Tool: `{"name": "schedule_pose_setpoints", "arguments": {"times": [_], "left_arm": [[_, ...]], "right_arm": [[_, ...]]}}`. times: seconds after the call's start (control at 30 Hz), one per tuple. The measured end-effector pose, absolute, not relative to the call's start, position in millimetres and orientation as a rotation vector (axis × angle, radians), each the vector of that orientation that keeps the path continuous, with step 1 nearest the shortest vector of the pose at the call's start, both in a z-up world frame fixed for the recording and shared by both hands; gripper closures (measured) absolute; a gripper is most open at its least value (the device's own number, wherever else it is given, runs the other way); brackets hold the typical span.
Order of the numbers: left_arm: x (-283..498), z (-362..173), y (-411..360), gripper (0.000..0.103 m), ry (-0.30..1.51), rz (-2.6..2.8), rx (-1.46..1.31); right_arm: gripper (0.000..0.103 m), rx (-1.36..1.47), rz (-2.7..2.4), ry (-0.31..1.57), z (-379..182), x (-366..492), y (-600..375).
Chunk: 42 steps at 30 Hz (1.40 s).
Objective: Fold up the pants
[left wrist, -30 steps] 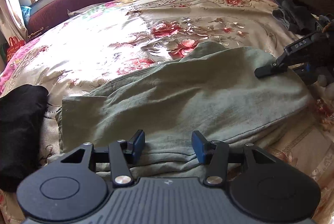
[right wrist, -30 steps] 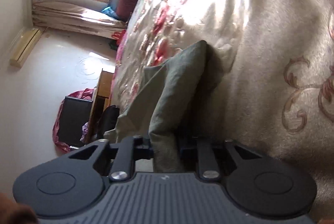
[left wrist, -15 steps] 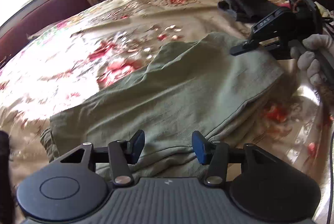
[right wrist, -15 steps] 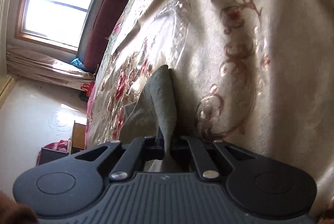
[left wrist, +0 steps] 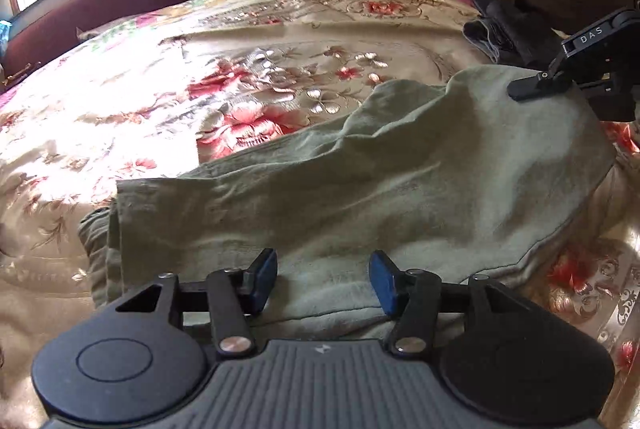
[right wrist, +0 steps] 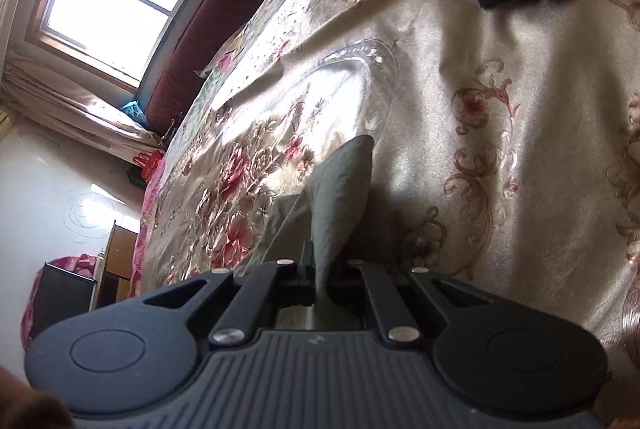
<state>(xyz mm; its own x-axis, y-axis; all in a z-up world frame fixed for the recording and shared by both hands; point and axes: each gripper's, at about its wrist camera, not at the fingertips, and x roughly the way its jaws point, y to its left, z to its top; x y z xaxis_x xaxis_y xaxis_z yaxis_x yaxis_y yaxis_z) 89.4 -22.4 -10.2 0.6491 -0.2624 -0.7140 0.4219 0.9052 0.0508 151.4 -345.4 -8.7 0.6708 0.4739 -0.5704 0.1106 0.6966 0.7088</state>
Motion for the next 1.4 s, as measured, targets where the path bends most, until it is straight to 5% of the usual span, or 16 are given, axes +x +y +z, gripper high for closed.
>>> {"name": "schedule_pose_setpoints", "arguments": {"times": [0.43, 0.77, 1.2, 1.4], "left_arm": [[83.1, -21.7, -60.3, 0.035, 0.659, -0.379, 0.312], [44.8, -10.6, 34.1, 0.033, 0.674, -0.289, 0.138], [12.8, -5.8, 48.8, 0.032, 0.667, -0.359, 0.145], [-14.5, -9.4, 51.2, 0.029, 0.654, -0.386, 0.171]], "right_arm": [[0.097, 0.441, 0.46, 0.869, 73.8, 157.7, -186.9], [0.097, 0.224, 0.566, 0.972, 53.5, 159.1, -69.1], [0.086, 0.048, 0.555, 1.087, 7.8, 141.9, 4.4], [0.092, 0.034, 0.534, 1.069, 0.0, 144.9, 7.5]]}}
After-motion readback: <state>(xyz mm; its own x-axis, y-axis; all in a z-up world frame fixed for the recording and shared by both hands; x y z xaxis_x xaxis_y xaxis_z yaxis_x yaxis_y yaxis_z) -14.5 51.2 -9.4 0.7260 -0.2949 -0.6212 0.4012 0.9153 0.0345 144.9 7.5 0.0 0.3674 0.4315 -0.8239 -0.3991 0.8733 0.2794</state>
